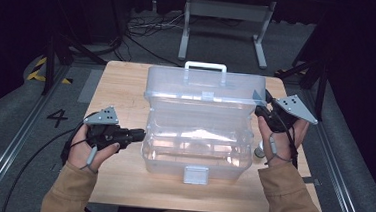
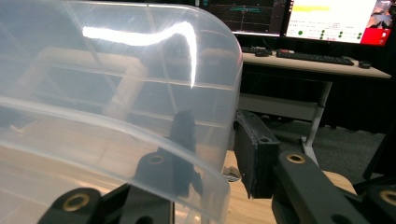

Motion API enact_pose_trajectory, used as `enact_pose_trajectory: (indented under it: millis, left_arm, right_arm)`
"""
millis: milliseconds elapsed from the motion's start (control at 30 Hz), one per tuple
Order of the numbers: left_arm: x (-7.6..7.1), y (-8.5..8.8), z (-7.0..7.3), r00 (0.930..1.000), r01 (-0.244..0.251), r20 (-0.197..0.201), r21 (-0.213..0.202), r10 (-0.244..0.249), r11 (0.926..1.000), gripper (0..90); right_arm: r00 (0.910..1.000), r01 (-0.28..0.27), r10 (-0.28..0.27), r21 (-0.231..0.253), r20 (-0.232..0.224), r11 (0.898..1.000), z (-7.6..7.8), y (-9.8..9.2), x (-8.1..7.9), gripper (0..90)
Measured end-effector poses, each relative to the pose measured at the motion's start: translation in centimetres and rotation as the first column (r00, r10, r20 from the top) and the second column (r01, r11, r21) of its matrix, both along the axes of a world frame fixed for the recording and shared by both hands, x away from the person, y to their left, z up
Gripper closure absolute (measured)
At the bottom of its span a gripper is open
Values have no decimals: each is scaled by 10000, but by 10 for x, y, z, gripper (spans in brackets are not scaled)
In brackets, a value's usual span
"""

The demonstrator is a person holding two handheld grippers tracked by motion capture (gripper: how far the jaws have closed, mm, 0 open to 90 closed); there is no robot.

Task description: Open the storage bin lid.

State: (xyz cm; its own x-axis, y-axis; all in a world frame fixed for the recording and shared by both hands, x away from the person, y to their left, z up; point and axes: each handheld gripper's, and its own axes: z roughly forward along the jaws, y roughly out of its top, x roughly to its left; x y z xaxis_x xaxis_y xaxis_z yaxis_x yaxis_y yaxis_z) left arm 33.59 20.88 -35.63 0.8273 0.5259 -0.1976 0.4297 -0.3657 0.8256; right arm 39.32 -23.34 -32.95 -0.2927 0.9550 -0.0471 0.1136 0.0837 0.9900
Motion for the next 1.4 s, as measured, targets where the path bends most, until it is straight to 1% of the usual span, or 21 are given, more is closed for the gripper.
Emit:
enact_pose_trajectory:
  millis: [33, 67, 133, 267, 367, 433, 467, 633, 700, 733, 767, 800, 867, 900, 967, 1033, 1200, 1233, 1267, 1300, 1400]
  left_arm:
    - [-1, -2, -1, 10000, 88, -12, 44, -88, 10000, 799]
    - [-2, -3, -2, 9997, 258, -33, 180, -258, 9995, 789]
    - [-3, -6, -4, 9989, 452, -102, 183, -450, 9988, 784]
    - [-5, -10, -8, 9954, 941, -181, 295, -936, 9951, 762]
    - [-7, -15, -11, 9905, 1362, -248, 371, -1353, 9900, 735]
    - [-8, -19, -12, 9867, 1614, -264, 474, -1603, 9857, 715]
    - [-8, -19, -12, 9867, 1614, -264, 474, -1603, 9857, 708]
    - [-7, -29, -19, 9790, 2040, -201, 724, -2031, 9763, 659]
    - [-7, -31, -20, 9778, 2095, -210, 753, -2085, 9749, 649]
    - [-7, -33, -21, 9752, 2215, -194, 831, -2206, 9716, 643]
    - [-7, -33, -21, 9752, 2215, -194, 831, -2206, 9716, 638]
    - [-7, -34, -22, 9737, 2280, -195, 863, -2272, 9698, 631]
    - [-6, -38, -25, 9698, 2441, -246, 1074, -2428, 9638, 627]
    - [-6, -40, -26, 9697, 2441, -254, 1137, -2428, 9631, 619]
    - [-5, -43, -30, 9678, 2518, -320, 1314, -2498, 9588, 616]
    - [-4, -45, -32, 9664, 2568, -395, 1302, -2538, 9576, 615]
    - [0, -51, -42, 9635, 2665, -685, 1546, -2587, 9514, 627]
    - [0, -53, -45, 9607, 2751, -828, 1591, -2649, 9481, 630]
    - [0, -53, -45, 9607, 2751, -828, 1591, -2649, 9481, 631]
    - [1, -55, -48, 9587, 2810, -929, 1653, -2687, 9454, 632]
    - [3, -55, -53, 9591, 2782, -1071, 1888, -2618, 9418, 644]
  right_arm:
    - [10000, 51, -51, 53, -14, 10000, 0, 0, 0, 721]
    - [9999, 102, -102, 70, -21, 9999, 1, 0, 0, 736]
    - [9998, 172, -171, 99, -81, 9998, 2, -1, 1, 766]
    - [9995, 176, -172, 143, -276, 9997, 5, -2, 5, 772]
    - [9990, 127, -113, 305, -440, 9995, 7, -3, 8, 774]
    - [9984, 130, -112, 320, -556, 9994, 9, -3, 10, 775]
    - [9984, 130, -112, 320, -556, 9994, 9, -3, 10, 775]
    - [9964, 142, -115, 319, -839, 9994, 13, -3, 16, 775]
    - [9959, 126, -98, 310, -895, 9994, 14, -3, 18, 774]
    - [9957, 97, -68, 308, -927, 9995, 15, -3, 19, 774]
    - [9953, 101, -72, 303, -963, 9995, 15, -4, 19, 774]
    - [9947, 80, -48, 313, -1023, 9995, 16, -4, 20, 773]
    - [9947, 57, -24, 312, -1027, 9995, 16, -4, 21, 772]
    - [9944, 55, -24, 290, -1060, 9996, 17, -4, 22, 771]
    - [9937, 3, 31, 303, -1120, 9995, 18, -5, 24, 769]
    - [9934, -16, 50, 297, -1144, 9996, 18, -5, 24, 768]
    - [9940, -10, 53, 402, -1089, 9992, 17, -5, 25, 768]
    - [9943, -2, 45, 401, -1065, 9992, 17, -5, 26, 768]
    - [9943, -2, 45, 401, -1065, 9992, 17, -5, 26, 768]
    - [9954, 7, 28, 371, -954, 9993, 17, -4, 26, 767]
    - [9970, 94, -72, 287, -765, 9995, 16, -2, 28, 769]
